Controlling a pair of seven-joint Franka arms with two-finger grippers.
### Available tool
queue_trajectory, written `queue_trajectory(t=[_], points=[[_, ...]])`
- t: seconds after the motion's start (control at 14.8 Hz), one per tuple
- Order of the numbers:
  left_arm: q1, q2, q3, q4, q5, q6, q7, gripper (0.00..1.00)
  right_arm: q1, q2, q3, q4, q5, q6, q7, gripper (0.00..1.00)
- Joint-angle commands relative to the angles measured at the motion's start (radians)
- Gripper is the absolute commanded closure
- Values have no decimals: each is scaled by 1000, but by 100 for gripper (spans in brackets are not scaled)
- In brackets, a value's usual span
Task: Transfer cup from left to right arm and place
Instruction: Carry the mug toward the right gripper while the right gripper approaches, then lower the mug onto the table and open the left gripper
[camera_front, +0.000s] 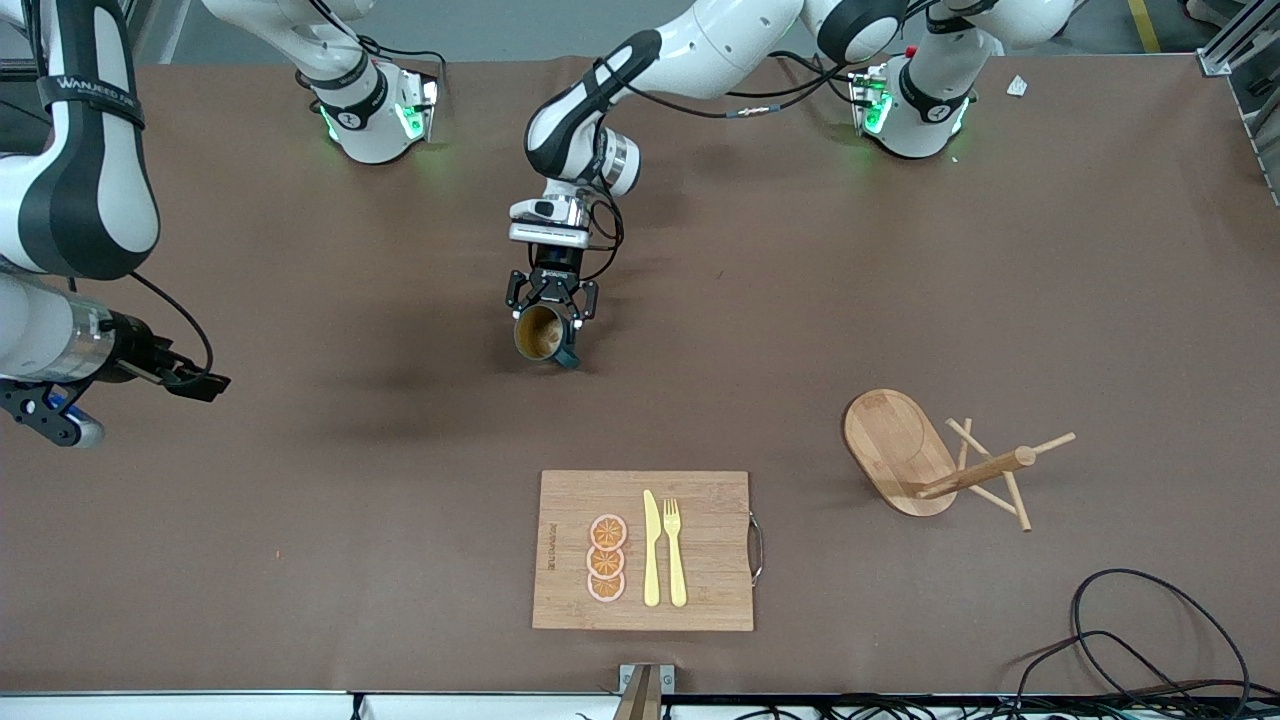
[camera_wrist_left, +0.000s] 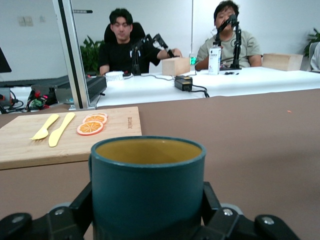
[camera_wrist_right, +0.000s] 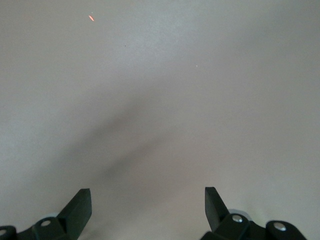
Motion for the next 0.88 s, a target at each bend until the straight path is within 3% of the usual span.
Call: queue_trajectory(t=[0.0, 0.2, 0.61, 0.68, 0.81], points=[[-22, 38, 11, 21, 50, -45, -63, 41, 34, -13, -2, -21, 9, 14, 95, 0], [-22, 66, 11, 21, 125, -74, -118, 41, 68, -16, -2, -59, 9, 49, 176, 0], [-30, 83, 6, 19, 125, -105, -163, 36, 132, -16, -2, -83, 11, 67, 329, 0], [-30, 83, 3, 17, 118, -103, -166, 31, 148, -17, -1, -98, 11, 81, 351, 0], [-30, 81, -1, 16, 110, -103, -161, 1, 171, -20, 2, -133, 12, 113, 345, 0]])
